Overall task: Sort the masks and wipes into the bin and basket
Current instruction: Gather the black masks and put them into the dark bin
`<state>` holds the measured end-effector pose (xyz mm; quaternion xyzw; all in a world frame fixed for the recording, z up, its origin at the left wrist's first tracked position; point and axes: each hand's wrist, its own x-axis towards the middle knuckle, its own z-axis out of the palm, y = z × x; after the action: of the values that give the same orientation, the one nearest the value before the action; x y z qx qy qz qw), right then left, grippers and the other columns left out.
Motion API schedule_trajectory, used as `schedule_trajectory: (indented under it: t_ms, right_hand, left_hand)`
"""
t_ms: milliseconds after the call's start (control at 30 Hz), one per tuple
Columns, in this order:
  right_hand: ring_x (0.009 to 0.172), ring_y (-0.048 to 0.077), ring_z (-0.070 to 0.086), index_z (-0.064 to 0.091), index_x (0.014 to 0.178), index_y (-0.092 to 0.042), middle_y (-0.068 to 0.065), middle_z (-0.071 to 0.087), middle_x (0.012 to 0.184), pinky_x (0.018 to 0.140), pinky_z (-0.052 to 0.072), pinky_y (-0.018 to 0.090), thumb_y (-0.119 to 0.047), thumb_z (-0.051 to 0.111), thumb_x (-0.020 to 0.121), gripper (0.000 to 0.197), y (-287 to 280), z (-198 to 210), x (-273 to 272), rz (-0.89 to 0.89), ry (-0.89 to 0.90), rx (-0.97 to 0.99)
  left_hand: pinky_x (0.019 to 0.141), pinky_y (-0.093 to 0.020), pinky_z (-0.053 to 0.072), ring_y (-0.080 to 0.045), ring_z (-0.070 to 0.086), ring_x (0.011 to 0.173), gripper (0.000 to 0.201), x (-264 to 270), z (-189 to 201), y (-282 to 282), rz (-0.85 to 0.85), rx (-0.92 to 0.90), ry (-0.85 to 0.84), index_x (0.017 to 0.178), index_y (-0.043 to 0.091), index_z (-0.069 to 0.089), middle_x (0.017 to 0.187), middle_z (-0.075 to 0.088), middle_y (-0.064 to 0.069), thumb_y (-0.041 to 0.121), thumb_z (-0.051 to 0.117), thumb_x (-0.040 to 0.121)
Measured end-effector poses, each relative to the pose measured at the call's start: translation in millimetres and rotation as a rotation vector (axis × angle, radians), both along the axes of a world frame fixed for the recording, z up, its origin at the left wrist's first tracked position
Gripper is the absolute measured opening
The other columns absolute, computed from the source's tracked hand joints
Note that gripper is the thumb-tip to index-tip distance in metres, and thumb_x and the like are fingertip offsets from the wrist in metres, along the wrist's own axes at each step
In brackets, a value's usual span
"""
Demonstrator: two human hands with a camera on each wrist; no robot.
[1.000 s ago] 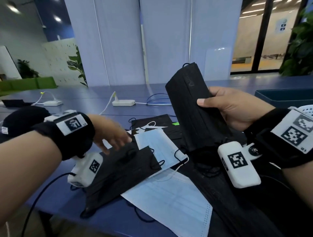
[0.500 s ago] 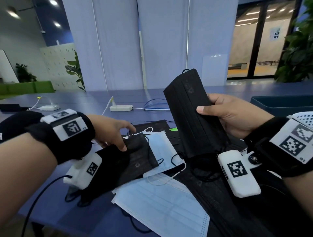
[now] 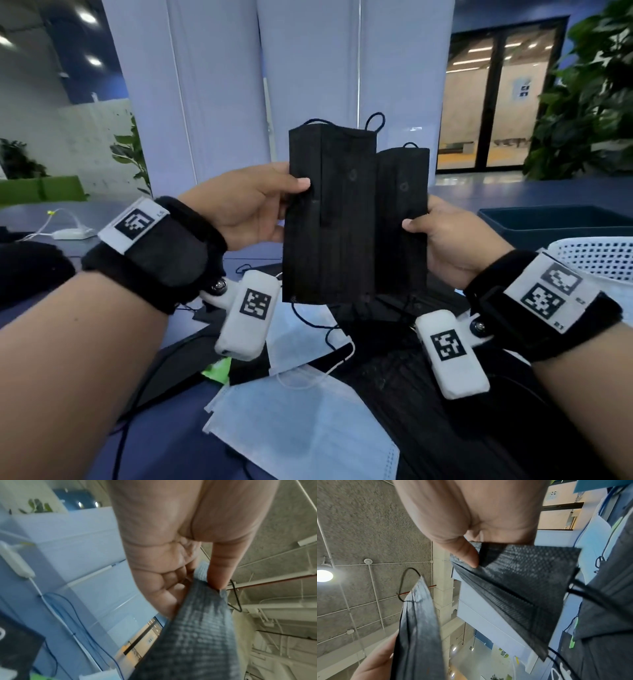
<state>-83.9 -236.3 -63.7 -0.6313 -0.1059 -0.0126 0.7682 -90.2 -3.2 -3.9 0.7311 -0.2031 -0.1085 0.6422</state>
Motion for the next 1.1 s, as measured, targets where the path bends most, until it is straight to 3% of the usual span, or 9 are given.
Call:
schedule_trajectory:
  t_ms: [67,167,367,533,667,733,867,967,1100]
  right_hand:
    - [0.096,0.027,0.065,0.055,0.111,-0.009,0.017,0.064,0.114,0.08,0.056,0.04,0.006,0.034,0.094,0.031,3.0,-1.4,-1.7,0.033,0.029,0.039]
    - [0.083,0.024,0.066,0.055,0.121,-0.004,0.017,0.065,0.108,0.072,0.058,0.036,0.003,0.033,0.095,0.035,9.1,-3.1,-7.6,0.16,0.066,0.112]
    - [0.079,0.021,0.066,0.056,0.121,-0.005,0.012,0.067,0.1,0.07,0.058,0.034,-0.011,0.031,0.097,0.036,12.0,0.1,-15.0,0.323,0.09,0.24]
    - [0.082,0.023,0.068,0.059,0.122,-0.005,0.013,0.067,0.105,0.072,0.058,0.035,-0.025,0.034,0.097,0.04,13.0,-2.7,-14.9,0.349,0.145,0.159]
    - [0.108,0.023,0.065,0.056,0.128,-0.018,0.01,0.066,0.121,0.09,0.053,0.042,-0.054,0.024,0.095,0.059,13.3,-4.4,-18.3,0.463,0.127,0.045]
    - [0.107,0.023,0.064,0.054,0.13,-0.013,0.012,0.063,0.125,0.087,0.054,0.041,-0.042,0.039,0.092,0.05,17.1,-6.6,-18.1,0.432,0.082,0.021]
    - [0.089,0.023,0.067,0.05,0.123,-0.002,0.017,0.064,0.111,0.075,0.059,0.037,0.003,0.045,0.092,0.032,23.4,-11.2,-14.6,0.314,-0.019,0.048]
    - [0.077,0.02,0.067,0.056,0.104,-0.005,0.016,0.065,0.098,0.071,0.06,0.032,0.007,0.043,0.092,0.021,26.5,-10.6,-14.8,0.296,-0.045,0.015]
    - [0.063,0.017,0.067,0.056,0.104,-0.008,0.014,0.065,0.087,0.058,0.059,0.03,0.002,0.045,0.093,0.019,24.2,-9.8,-16.1,0.253,-0.018,-0.018]
  left_hand:
    - [0.077,-0.034,0.055,-0.016,0.059,0.092,0.029,2.7,-6.0,-11.0,0.004,-0.076,0.028,0.116,0.017,0.059,0.106,0.063,-0.003,0.014,0.051,0.089]
    - [0.072,-0.033,0.06,-0.014,0.063,0.086,0.03,8.2,-17.7,-28.8,0.064,-0.154,0.077,0.121,0.013,0.058,0.105,0.064,-0.004,0.011,0.044,0.095]
    - [0.089,-0.036,0.051,-0.019,0.06,0.095,0.026,20.2,-40.1,-43.7,0.186,-0.067,0.135,0.117,0.006,0.06,0.109,0.065,-0.008,0.01,0.05,0.094]
    - [0.093,-0.045,0.051,-0.024,0.061,0.106,0.035,17.7,-46.9,-42.2,0.116,-0.039,0.192,0.128,0.01,0.056,0.125,0.063,-0.01,0.019,0.053,0.094]
    - [0.076,-0.033,0.059,-0.018,0.069,0.08,0.018,12.9,-45.3,-43.2,0.097,-0.134,0.136,0.108,0.006,0.061,0.101,0.068,-0.011,0.007,0.05,0.094]
    - [0.066,-0.031,0.059,-0.017,0.07,0.07,0.019,10.8,-43.4,-43.1,0.117,-0.175,0.117,0.11,0.003,0.059,0.095,0.067,-0.013,0.004,0.048,0.094]
    - [0.073,-0.035,0.06,-0.02,0.067,0.08,0.02,0.9,-39.4,-30.8,0.162,-0.104,0.061,0.114,0.007,0.057,0.096,0.067,-0.01,0.01,0.05,0.095]
    - [0.067,-0.033,0.058,-0.015,0.066,0.076,0.009,-10.1,-36.1,-2.1,0.256,0.066,0.095,0.09,0.017,0.055,0.083,0.065,-0.001,0.026,0.055,0.092]
    - [0.086,-0.042,0.048,-0.022,0.059,0.094,0.026,-8.9,-41.9,48.2,0.442,0.452,0.231,0.111,0.015,0.055,0.105,0.058,-0.009,0.032,0.056,0.091]
